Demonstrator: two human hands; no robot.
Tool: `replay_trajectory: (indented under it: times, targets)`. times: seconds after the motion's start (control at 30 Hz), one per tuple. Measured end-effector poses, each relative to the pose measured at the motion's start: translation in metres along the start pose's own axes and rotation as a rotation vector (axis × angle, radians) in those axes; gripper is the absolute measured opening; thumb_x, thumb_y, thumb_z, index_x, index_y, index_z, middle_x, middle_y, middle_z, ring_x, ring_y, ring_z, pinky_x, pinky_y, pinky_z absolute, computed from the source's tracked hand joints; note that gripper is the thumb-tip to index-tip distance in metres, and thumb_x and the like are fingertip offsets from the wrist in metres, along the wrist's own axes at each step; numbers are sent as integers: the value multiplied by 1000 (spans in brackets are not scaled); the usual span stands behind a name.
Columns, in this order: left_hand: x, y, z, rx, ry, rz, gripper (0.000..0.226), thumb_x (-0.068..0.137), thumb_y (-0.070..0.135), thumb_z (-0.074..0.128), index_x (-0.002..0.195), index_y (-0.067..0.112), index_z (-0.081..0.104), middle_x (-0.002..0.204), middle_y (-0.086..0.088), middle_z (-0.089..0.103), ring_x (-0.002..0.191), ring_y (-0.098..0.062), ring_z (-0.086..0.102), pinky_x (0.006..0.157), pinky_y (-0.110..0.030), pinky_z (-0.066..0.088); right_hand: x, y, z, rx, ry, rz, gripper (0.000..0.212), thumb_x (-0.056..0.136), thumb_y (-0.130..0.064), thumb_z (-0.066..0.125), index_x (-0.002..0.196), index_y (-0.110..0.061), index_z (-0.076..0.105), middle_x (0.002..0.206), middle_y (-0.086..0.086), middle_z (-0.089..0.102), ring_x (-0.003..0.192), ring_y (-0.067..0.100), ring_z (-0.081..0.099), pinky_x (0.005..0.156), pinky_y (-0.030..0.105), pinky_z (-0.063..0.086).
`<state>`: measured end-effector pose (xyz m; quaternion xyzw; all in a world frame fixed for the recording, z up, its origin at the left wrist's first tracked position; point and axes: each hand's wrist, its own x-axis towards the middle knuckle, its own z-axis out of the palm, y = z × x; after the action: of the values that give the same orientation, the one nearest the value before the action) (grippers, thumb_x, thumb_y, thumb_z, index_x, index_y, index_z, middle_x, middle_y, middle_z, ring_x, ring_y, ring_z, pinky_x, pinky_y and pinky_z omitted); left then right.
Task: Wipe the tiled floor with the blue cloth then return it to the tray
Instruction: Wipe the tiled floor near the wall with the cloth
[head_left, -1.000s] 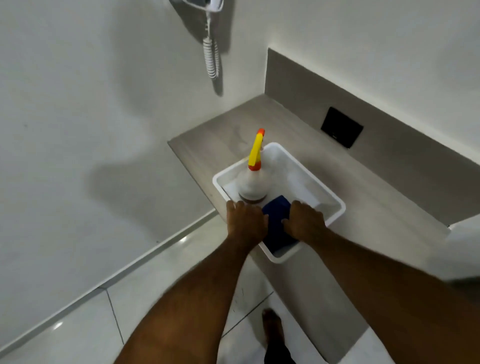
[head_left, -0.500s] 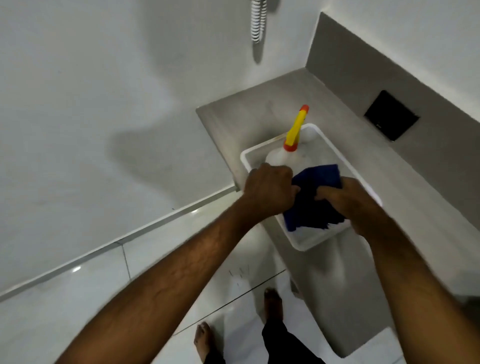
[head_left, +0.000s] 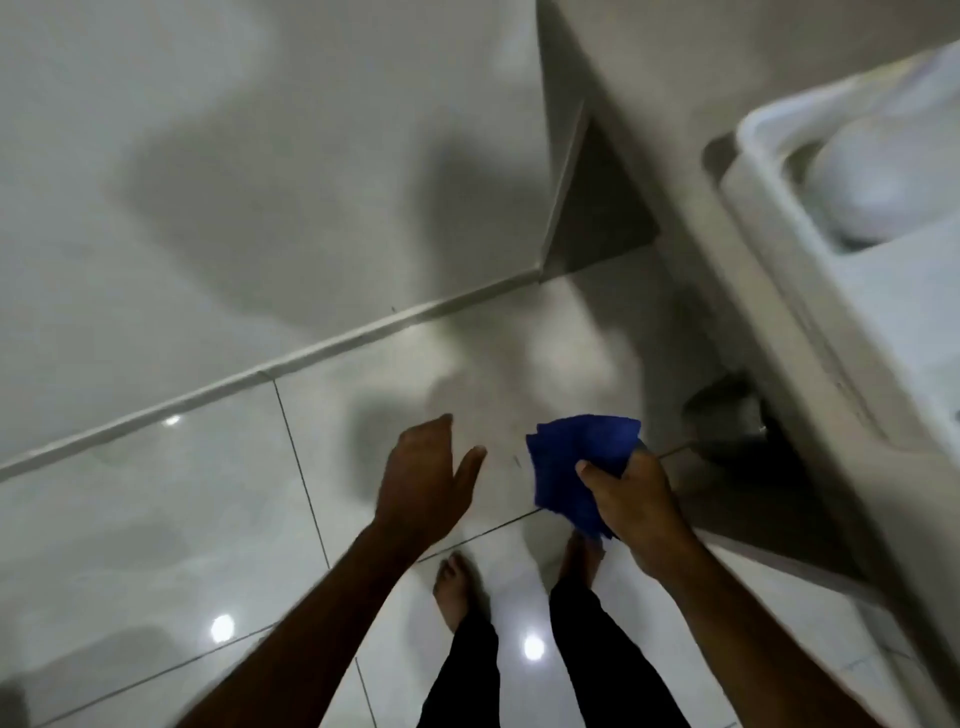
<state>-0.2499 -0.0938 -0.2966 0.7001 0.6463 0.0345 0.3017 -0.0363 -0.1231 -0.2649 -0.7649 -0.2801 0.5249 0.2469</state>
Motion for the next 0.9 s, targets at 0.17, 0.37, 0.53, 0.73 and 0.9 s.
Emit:
replay_trajectory:
  times: [0.17,0.37,0.53,0.73,0.9]
  targets:
    - [37,-139,193,283,-312,-134,89,91,53,51,149,-4,13,157,-25,23,147,-39,17,120,-49,18,157,167,89,-200,62,123,38,89,0,57,126,-7,53,108,12,66,111,35,60,90,38,50]
    - [119,-240,393,408,-371,-26,114,81,53,67,149,-5,-3,160,-31,-4,148,-44,-7,122,-55,6,322,334,153,-391,214,38,42,83,6,60,122,-7,57,114,15,67,112,35,62,92,33,46]
    - [178,-296,471,425,-360,-50,149,53,57,87,148,-4,-10,157,-34,-13,145,-48,-15,118,-59,-3,389,429,155,-752,92,-348,63,84,-8,69,141,-8,44,150,23,41,139,42,36,115,44,30]
    - [213,-327,469,345,-448,-200,187,9,88,70,142,2,-29,151,-33,-32,139,-47,-33,112,-64,-13,367,484,171,-742,-81,-224,59,92,-35,60,140,-5,40,163,19,10,150,36,6,116,61,24]
    - [224,-340,481,313,-450,-224,194,-8,99,45,139,2,-37,139,-25,-51,134,-43,-44,107,-61,-23,489,411,194,-878,305,-214,72,95,-38,50,153,-9,18,163,22,6,150,41,2,120,59,10]
